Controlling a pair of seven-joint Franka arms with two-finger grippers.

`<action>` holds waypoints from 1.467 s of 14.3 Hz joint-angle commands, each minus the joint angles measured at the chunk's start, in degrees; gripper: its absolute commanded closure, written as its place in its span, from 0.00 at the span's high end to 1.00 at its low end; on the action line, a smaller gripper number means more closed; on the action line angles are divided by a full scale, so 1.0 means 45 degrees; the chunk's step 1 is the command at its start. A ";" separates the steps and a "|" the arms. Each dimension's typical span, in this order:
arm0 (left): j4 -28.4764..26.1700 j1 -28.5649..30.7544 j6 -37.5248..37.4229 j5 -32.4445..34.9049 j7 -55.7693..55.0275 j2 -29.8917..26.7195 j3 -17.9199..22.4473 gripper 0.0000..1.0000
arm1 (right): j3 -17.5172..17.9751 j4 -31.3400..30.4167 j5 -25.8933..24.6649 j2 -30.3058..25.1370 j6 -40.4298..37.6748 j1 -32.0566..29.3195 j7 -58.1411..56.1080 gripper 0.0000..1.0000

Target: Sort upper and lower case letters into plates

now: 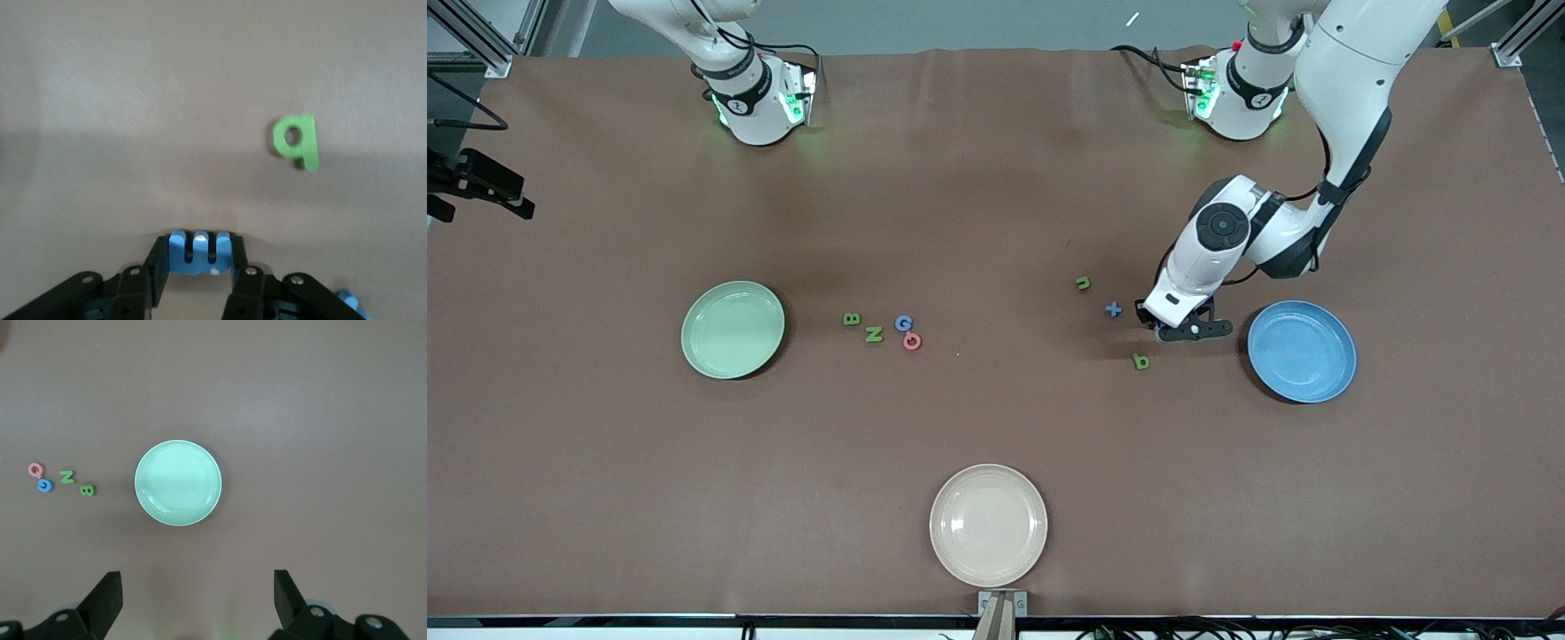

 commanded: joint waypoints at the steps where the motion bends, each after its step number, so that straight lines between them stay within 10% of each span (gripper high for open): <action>1: -0.0189 0.0453 -0.1184 0.0302 -0.0035 -0.1425 -0.0104 0.20 | -0.0047 0.0115 0.0003 -0.0090 -0.0160 0.0055 0.0060 1.00; 11: -0.1419 0.4396 -0.1874 0.0302 0.6444 -0.2933 -0.0436 0.20 | -0.0106 0.0582 -0.0016 0.3092 0.0857 -0.0256 -0.0018 1.00; 21: -0.1420 0.6412 -0.0431 0.0301 1.0766 -0.1666 -0.0416 0.20 | -0.0028 -0.1619 0.1390 0.2879 0.2179 0.1010 0.2694 1.00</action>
